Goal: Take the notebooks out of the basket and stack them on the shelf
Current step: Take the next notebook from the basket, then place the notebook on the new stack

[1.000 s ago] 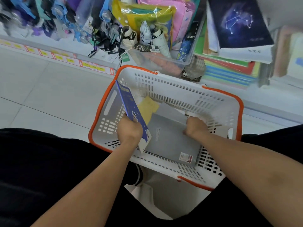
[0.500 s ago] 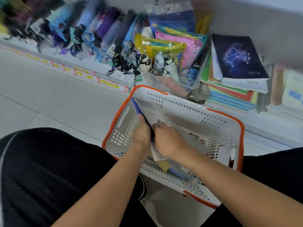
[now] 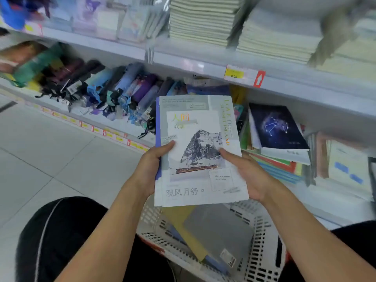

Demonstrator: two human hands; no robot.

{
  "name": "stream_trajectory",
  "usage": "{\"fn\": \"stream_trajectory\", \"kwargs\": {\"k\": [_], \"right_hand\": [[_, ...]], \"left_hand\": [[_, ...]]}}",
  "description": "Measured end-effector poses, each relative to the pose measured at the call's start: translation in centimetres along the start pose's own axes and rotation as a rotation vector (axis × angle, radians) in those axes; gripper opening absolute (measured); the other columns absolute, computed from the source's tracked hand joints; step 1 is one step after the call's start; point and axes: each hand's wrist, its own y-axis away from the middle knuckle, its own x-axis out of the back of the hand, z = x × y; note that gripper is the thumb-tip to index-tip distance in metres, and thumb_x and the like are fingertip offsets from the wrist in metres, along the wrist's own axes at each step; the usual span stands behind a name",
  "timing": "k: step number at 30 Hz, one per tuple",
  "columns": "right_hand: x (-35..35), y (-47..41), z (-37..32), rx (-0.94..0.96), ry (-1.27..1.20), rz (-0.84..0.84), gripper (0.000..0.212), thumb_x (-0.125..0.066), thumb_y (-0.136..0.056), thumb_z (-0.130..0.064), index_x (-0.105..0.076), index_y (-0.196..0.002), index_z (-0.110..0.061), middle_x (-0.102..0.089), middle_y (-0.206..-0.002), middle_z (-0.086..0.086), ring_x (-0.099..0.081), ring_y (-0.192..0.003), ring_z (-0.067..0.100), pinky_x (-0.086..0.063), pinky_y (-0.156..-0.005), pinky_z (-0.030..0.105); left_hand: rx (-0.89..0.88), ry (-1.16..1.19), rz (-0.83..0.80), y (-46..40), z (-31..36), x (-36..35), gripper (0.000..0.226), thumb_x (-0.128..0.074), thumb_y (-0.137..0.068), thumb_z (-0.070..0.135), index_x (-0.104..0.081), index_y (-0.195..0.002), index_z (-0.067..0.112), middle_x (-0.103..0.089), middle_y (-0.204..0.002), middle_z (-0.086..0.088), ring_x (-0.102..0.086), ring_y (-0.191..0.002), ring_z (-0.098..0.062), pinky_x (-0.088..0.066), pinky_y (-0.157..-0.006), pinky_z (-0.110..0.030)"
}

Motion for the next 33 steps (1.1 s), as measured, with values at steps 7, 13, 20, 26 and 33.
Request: {"fn": "stream_trajectory", "kwargs": {"k": [7,13,20,26,33], "right_hand": [[0.1,4.2,-11.4,0.622,0.077,0.345,0.030,-0.063,-0.094,-0.012,-0.065,-0.122,-0.018,-0.074,-0.111,-0.002,-0.070,-0.102,0.014,-0.057,-0.086,0.032],[3.6,5.6,-21.5,0.645,0.000,0.486,0.032,-0.065,-0.093,-0.010,-0.062,-0.125,-0.007,-0.073,-0.111,0.010,-0.072,-0.089,0.022,-0.062,-0.072,0.037],[6.3,2.7,-28.1,0.522,0.013,0.550,0.013,-0.059,-0.090,0.012,-0.055,-0.090,-0.001,-0.060,-0.085,0.014,-0.063,-0.059,0.017,-0.052,-0.044,0.024],[9.2,-0.3,-28.9,0.446,0.369,0.564,0.105,-0.097,-0.049,-0.016,-0.038,-0.134,-0.002,-0.048,-0.136,0.015,-0.057,-0.111,0.029,-0.058,-0.085,0.043],[11.0,-2.5,-30.8,0.341,0.898,0.722,0.091,-0.092,-0.063,-0.035,-0.047,-0.134,0.000,-0.053,-0.129,0.012,-0.052,-0.117,0.029,-0.047,-0.090,0.033]], "left_hand": [[-0.253,-0.211,-0.239,0.1,11.0,-10.3,0.028,-0.058,-0.094,0.028,-0.065,-0.119,0.017,-0.072,-0.112,-0.009,-0.069,-0.100,-0.030,-0.057,-0.086,-0.044],[-0.541,-0.624,-0.176,-2.0,14.8,-17.2,0.023,-0.054,-0.098,0.034,-0.064,-0.106,0.014,-0.066,-0.078,-0.006,-0.056,-0.050,-0.020,-0.046,-0.044,-0.028],[-0.421,-0.491,-0.051,-9.4,19.1,-23.2,0.012,-0.063,-0.093,0.012,-0.055,-0.092,0.002,-0.050,-0.070,-0.008,-0.045,-0.048,-0.013,-0.034,-0.036,-0.016],[-0.512,-0.700,-0.170,-12.8,18.9,-23.3,0.031,-0.086,-0.069,0.007,-0.069,-0.095,0.012,-0.073,-0.097,-0.004,-0.068,-0.088,-0.016,-0.055,-0.085,-0.029],[-0.834,-1.145,0.067,-15.6,19.0,-24.7,0.036,-0.082,-0.075,0.031,-0.073,-0.102,0.008,-0.072,-0.096,-0.005,-0.065,-0.079,-0.018,-0.046,-0.057,-0.018]]}}
